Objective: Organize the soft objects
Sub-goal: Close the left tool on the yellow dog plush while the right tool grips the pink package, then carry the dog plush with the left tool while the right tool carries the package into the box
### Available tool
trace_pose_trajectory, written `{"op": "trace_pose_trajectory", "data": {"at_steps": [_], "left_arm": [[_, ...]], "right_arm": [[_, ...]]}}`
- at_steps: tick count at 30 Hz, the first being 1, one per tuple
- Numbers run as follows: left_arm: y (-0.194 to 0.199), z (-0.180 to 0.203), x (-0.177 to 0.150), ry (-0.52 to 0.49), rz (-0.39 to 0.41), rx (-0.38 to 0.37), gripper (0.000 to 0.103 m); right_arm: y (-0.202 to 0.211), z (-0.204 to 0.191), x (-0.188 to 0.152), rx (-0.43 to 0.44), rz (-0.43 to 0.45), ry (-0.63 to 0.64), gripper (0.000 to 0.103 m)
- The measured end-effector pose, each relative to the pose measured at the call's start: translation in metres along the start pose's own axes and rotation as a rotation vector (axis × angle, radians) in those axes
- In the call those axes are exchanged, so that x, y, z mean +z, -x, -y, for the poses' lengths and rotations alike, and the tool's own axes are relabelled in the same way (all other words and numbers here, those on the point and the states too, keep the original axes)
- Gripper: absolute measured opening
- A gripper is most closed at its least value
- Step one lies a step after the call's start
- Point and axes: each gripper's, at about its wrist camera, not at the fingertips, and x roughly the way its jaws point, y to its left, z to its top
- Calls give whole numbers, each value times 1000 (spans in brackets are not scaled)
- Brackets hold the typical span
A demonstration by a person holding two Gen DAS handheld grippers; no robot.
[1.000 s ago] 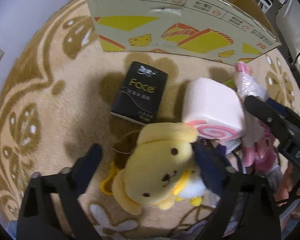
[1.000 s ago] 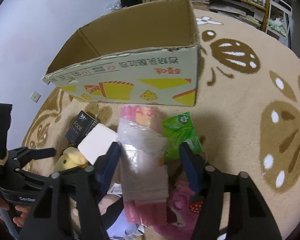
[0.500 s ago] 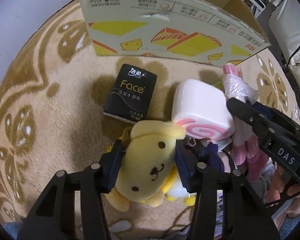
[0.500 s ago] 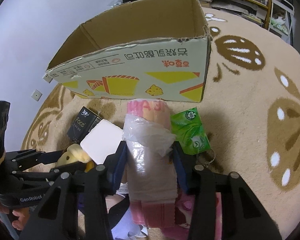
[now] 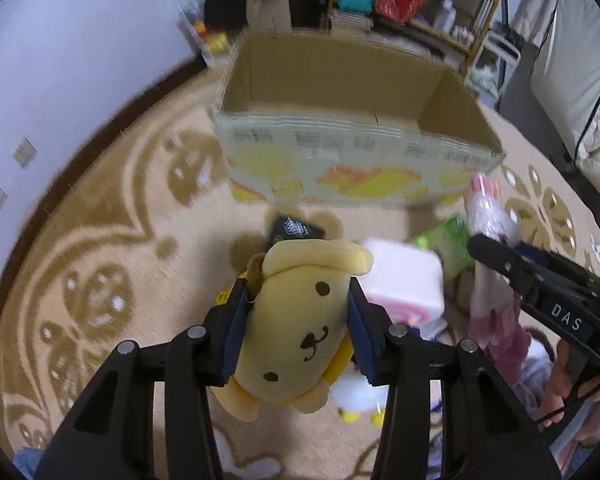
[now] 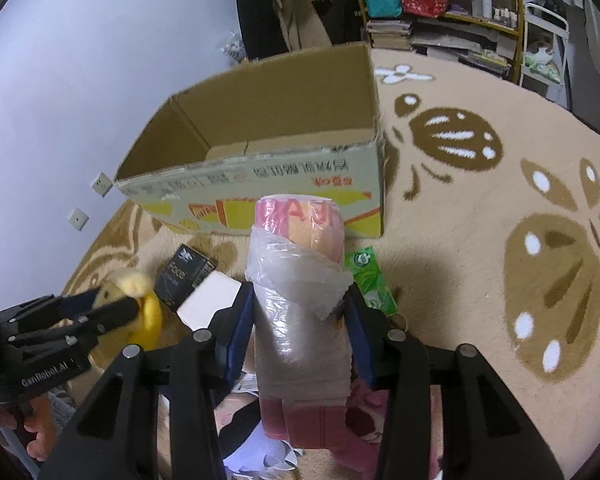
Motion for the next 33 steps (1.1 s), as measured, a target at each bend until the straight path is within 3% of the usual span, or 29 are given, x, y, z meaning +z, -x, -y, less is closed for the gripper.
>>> {"op": "trace_pose_trajectory", "data": {"at_steps": [7, 16, 22, 26, 33], "left_arm": [[34, -4, 8, -16, 179, 48, 45], [58, -5, 38, -18, 323, 78, 45], [60, -2, 58, -40, 368, 93, 45], [55, 0, 72, -50, 400, 47, 46], [35, 5, 100, -59, 416, 33, 46]], "right_arm": [[24, 2, 12, 49, 87, -36, 46], [50, -4, 34, 84, 181, -24, 46], [52, -9, 55, 69, 215, 26, 46], [46, -3, 69, 91, 207, 9, 46], [40, 0, 93, 76, 220, 34, 46]]}}
